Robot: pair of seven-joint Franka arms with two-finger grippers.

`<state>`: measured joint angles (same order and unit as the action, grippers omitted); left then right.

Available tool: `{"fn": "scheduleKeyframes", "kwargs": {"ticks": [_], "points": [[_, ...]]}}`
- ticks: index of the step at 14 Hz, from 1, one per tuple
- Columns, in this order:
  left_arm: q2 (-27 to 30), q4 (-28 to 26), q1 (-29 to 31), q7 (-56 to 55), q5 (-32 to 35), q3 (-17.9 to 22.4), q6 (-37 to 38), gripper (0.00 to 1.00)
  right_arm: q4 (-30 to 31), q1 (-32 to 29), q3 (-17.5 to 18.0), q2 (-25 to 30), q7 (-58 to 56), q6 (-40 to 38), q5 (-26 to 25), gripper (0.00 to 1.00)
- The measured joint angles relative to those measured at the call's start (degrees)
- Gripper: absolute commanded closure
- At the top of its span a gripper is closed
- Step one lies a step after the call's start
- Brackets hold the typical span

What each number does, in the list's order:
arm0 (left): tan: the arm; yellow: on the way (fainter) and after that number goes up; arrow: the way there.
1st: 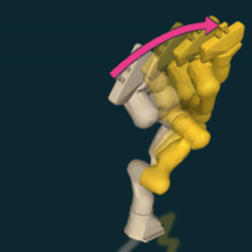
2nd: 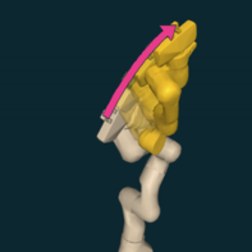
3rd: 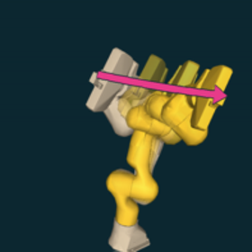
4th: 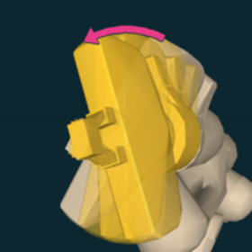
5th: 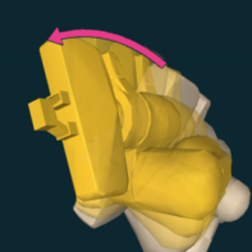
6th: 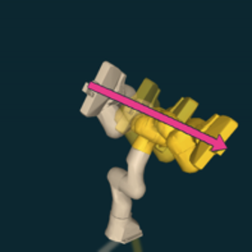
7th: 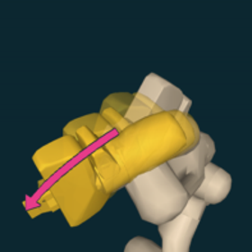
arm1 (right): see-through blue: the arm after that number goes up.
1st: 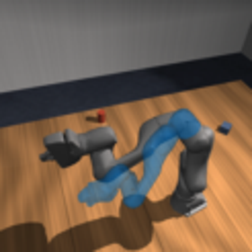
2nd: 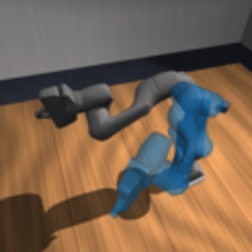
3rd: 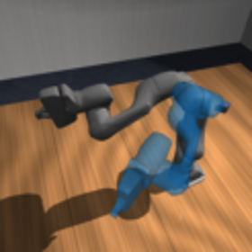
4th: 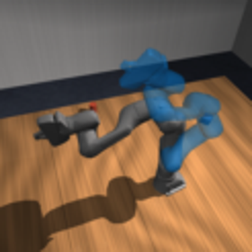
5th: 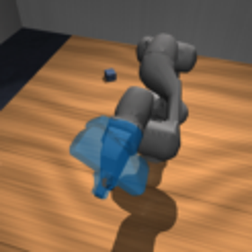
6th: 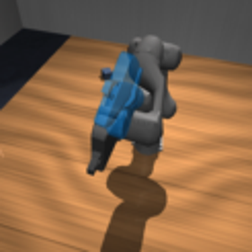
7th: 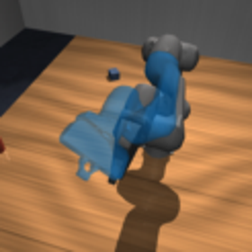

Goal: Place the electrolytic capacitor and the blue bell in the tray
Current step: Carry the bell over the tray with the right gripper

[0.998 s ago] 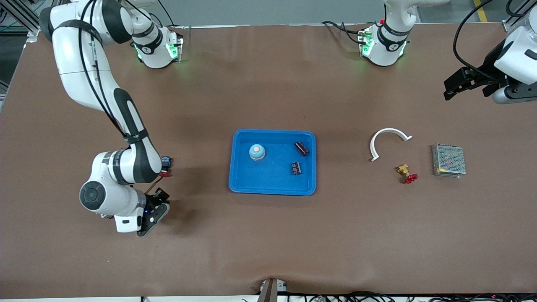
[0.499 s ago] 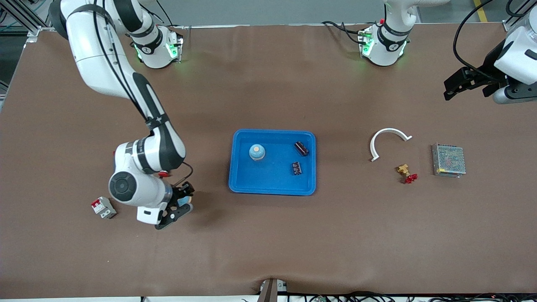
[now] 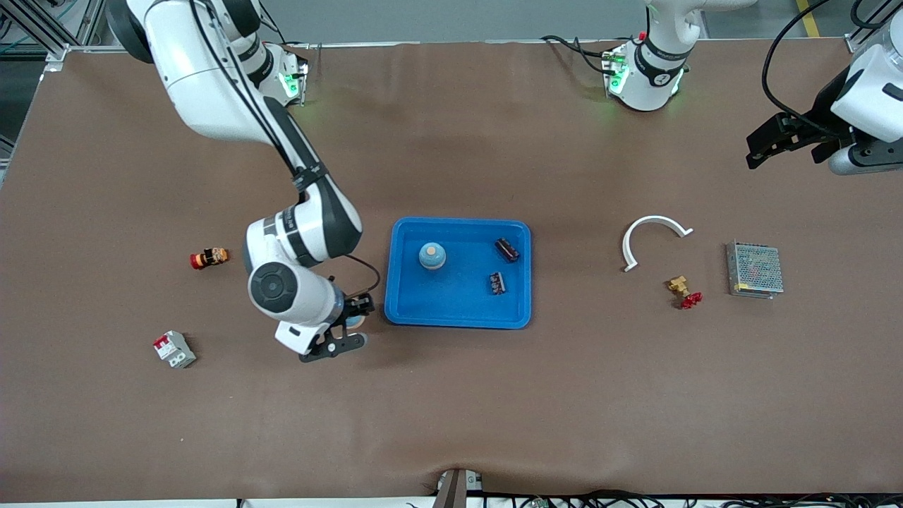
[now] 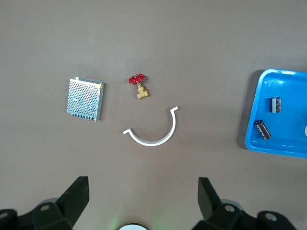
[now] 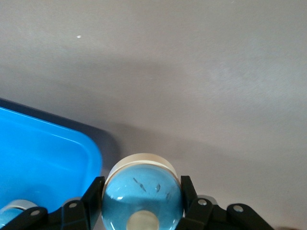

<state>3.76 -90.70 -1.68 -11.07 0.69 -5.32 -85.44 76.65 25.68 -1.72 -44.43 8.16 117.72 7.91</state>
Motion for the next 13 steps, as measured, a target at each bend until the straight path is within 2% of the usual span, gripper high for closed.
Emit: {"fn": "scheduleKeyframes", "kwargs": {"ticks": [7, 13], "points": [[0.00, 0.00, 0.00, 0.00, 0.00, 0.00, -0.01, 0.00, 0.17, 6.11, -0.03, -0.01, 12.47, 2.27, 0.00, 0.43], [0.00, 0.00, 0.00, 0.00, 0.00, 0.00, -0.03, 0.00, 0.91, 9.80, -0.04, -1.56, 20.05, 8.31, 0.00, 0.43]]}}
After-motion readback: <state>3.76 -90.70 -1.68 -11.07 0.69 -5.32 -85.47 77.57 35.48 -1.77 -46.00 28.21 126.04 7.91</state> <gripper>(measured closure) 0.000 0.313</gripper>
